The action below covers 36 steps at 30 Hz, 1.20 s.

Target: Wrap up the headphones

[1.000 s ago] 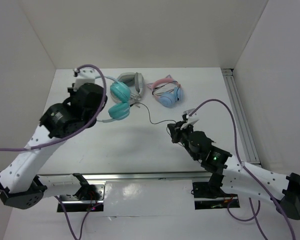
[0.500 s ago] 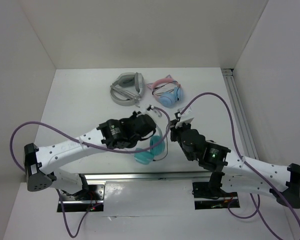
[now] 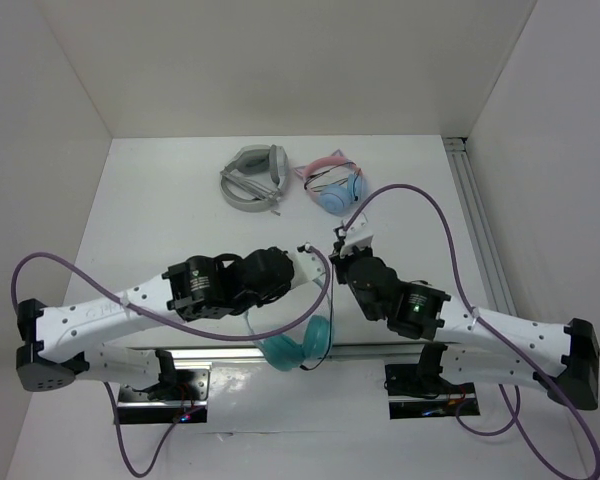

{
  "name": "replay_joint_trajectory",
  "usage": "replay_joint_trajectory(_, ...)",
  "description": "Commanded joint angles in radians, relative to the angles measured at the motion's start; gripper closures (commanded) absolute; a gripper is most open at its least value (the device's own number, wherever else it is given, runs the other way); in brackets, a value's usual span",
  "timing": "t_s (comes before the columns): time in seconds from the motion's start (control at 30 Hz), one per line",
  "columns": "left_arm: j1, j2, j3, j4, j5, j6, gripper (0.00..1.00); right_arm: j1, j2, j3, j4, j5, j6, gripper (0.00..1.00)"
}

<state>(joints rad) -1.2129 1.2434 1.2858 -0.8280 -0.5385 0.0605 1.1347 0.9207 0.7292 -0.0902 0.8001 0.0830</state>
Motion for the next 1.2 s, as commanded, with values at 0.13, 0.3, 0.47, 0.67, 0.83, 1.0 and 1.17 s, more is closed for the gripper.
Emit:
replay_joint_trajectory(0.13, -0.016, -0.050, 0.014, 0.027, 0.147, 0.033, 1.00, 0.005, 0.056, 0.047, 0.055, -0.022, 0.000, 1.00)
replay_joint_trajectory(0.3, -0.016, -0.094, 0.014, 0.050, 0.166, 0.033, 1.00, -0.004, 0.066, 0.047, 0.055, -0.056, 0.009, 1.00)
replay_joint_trajectory(0.47, -0.016, -0.174, 0.014, 0.119, 0.181, 0.033, 1.00, -0.072, 0.035, -0.013, 0.101, -0.203, 0.018, 1.00)
replay_joint_trajectory(0.67, -0.016, -0.300, 0.014, 0.207, 0.199, 0.010, 1.00, -0.158, 0.027, -0.036, 0.122, -0.418, 0.014, 1.00)
replay_joint_trajectory(0.83, -0.016, -0.312, 0.046, 0.273, 0.178, -0.063, 1.00, -0.158, 0.047, -0.036, 0.232, -0.615, -0.028, 1.00)
replay_joint_trajectory(1.0, -0.016, -0.312, 0.037, 0.352, 0.184, -0.123, 1.00, -0.158, 0.066, -0.094, 0.411, -0.737, -0.037, 0.91)
replay_joint_trajectory(1.17, -0.016, -0.312, 0.037, 0.386, 0.151, -0.185, 1.00, -0.167, 0.105, -0.128, 0.566, -0.796, -0.016, 0.65)
